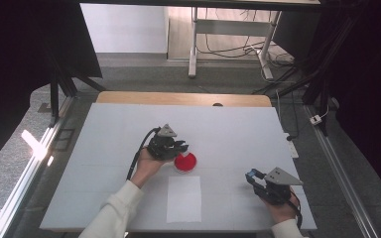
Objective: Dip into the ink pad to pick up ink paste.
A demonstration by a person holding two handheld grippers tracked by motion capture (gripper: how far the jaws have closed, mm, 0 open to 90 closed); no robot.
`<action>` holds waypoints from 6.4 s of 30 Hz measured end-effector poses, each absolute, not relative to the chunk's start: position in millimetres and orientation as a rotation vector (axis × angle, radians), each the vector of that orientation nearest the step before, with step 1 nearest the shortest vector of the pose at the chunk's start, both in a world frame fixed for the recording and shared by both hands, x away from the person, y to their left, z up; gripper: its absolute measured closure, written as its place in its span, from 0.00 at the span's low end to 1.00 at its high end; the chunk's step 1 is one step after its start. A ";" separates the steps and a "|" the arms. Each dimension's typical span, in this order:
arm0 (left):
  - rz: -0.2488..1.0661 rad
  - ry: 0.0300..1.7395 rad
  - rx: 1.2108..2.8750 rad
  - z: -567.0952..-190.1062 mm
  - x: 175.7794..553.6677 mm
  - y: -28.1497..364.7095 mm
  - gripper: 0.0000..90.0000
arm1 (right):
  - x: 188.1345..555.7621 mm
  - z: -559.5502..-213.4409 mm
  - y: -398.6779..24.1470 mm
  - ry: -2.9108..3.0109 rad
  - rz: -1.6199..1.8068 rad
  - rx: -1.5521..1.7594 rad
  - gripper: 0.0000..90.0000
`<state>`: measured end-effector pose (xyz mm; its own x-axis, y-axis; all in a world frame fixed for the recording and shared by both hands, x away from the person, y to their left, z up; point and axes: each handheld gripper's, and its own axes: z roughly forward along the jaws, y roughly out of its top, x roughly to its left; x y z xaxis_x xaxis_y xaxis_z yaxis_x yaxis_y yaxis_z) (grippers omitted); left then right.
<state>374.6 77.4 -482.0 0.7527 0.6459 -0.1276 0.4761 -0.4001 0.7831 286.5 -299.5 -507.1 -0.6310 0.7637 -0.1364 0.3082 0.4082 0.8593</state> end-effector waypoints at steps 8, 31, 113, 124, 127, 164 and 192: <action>0.251 0.834 2.112 -484.6 373.4 76.3 0.84 | 286.3 -506.7 -299.8 2.147 1.152 0.911 0.73; 0.297 0.827 2.168 -491.9 373.3 69.7 0.84 | 286.5 -507.1 -299.9 2.153 1.151 0.909 0.73; 0.366 0.809 2.237 -499.5 367.4 60.9 0.85 | 284.7 -506.9 -297.8 2.153 1.158 0.906 0.73; 0.381 0.786 2.156 -480.3 362.0 68.7 0.84 | 285.1 -506.2 -299.9 2.150 1.156 0.908 0.73; 0.356 0.780 2.149 -477.4 360.2 70.0 0.84 | 284.6 -506.0 -299.7 2.151 1.159 0.905 0.73; 0.312 0.772 2.243 -496.0 364.8 60.4 0.84 | 284.9 -506.6 -299.3 2.155 1.159 0.906 0.73; 0.269 0.791 2.226 -499.9 368.1 63.7 0.85 | 283.8 -506.3 -298.3 2.155 1.151 0.907 0.73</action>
<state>368.1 63.7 -499.9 0.7875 0.6144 -0.0478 0.4581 -0.5318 0.7123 283.8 -298.3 -506.3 -0.6347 0.7607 -0.1360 0.3103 0.4121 0.8567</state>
